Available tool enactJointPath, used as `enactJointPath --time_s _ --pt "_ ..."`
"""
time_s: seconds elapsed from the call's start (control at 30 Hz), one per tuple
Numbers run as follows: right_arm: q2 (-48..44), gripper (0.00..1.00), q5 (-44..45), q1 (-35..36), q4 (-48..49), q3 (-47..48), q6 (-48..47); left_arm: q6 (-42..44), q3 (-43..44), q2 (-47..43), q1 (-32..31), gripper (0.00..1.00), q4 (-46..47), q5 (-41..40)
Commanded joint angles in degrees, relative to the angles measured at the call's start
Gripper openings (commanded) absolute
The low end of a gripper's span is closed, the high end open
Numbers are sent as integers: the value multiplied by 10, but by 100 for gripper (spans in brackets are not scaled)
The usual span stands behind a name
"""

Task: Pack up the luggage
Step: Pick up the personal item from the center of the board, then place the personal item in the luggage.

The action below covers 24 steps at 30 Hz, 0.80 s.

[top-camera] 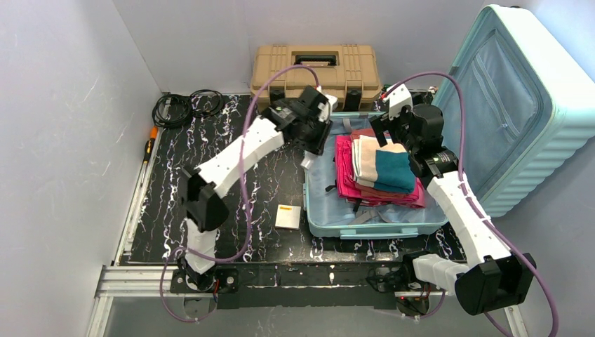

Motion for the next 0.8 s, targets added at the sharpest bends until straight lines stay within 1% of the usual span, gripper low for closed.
enactJointPath --time_s 0.0,0.07,0.23,0.37,0.5,0.7,0.77 --pt "-4 98 26 -2 44 -7 7 -132 13 53 -13 0 -29 -62" --pt "-1 98 21 -2 44 -9 7 -165 23 74 -14 0 -34 -76" --pt "8 98 -1 -2 40 -12 10 -235 75 131 -19 0 -48 -149" --pt "11 98 -4 -2 40 -13 8 -279 96 165 -20 0 -41 -146" --pt "8 98 -3 -2 38 -14 6 -311 78 178 -20 0 -27 -154" --pt "5 98 -3 3 36 -14 2 -332 39 193 -19 0 -18 -208" --pt "5 98 -3 5 36 -15 1 -331 38 201 -19 9 -16 -215"
